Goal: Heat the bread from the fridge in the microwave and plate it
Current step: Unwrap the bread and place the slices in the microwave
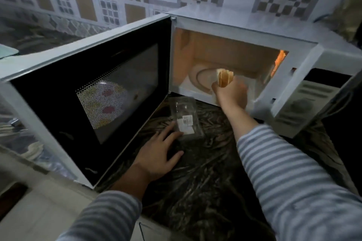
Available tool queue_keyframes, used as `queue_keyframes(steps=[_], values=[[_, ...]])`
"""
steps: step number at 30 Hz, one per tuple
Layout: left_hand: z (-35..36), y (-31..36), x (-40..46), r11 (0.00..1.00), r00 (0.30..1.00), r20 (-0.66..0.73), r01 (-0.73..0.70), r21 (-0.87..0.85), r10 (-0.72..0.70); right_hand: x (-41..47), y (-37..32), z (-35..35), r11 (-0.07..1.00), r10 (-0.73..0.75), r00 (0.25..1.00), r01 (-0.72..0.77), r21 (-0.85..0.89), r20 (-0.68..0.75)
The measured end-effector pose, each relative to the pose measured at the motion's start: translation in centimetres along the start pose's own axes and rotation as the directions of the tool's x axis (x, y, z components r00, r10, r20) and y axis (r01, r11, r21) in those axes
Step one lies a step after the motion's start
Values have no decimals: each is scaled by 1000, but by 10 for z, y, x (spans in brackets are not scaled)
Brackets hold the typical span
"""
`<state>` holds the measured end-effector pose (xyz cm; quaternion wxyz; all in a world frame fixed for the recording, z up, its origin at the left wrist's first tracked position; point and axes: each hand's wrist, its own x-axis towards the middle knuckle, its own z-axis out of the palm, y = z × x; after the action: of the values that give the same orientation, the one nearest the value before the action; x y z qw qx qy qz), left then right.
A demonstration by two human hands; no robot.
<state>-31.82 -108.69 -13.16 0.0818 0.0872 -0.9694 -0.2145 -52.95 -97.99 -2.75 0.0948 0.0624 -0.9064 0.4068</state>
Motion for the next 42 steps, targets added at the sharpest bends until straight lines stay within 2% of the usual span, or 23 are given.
queue_keyframes(steps=[9, 12, 18, 24, 27, 30, 32, 34, 38, 40, 42], values=[[0, -2, 4, 998, 999, 6, -50, 33, 49, 62, -8, 57, 998, -55, 991, 56, -8, 122], [-1, -2, 3, 998, 999, 10, -43, 48, 43, 75, -10, 67, 995, -36, 987, 49, -82, 159], [4, -8, 4, 997, 999, -5, -48, 57, 48, 89, -15, 76, 998, -43, 988, 47, -28, 150], [4, -8, 5, 997, 998, -12, -54, 47, 55, 87, -11, 74, 991, -52, 981, 74, -112, 185], [3, -7, 4, 998, 999, 0, -50, 33, 50, 70, -12, 60, 982, -57, 992, 76, -171, 117], [1, -5, 4, 998, 999, 10, -51, 29, 51, 39, -7, 39, 985, -88, 996, 87, -150, 1], [-1, -3, 3, 998, 998, 7, -55, 24, 54, 11, 2, 26, 990, -101, 994, 104, -100, 38], [-1, -1, -1, 998, 998, -23, -54, 41, 55, -16, 15, 14, 985, -111, 990, 122, -126, 92], [-2, 5, -5, 961, 984, -107, -112, 254, 143, -64, 48, -11, 978, -122, 981, 144, -148, 150], [-2, 19, -5, 949, 971, -137, -151, 277, 195, -89, 63, -30, 966, -205, 963, 228, -125, 173], [0, 42, -5, 945, 951, -155, -229, 232, 268, -114, 78, -53, 938, -306, 939, 326, -121, 159]])
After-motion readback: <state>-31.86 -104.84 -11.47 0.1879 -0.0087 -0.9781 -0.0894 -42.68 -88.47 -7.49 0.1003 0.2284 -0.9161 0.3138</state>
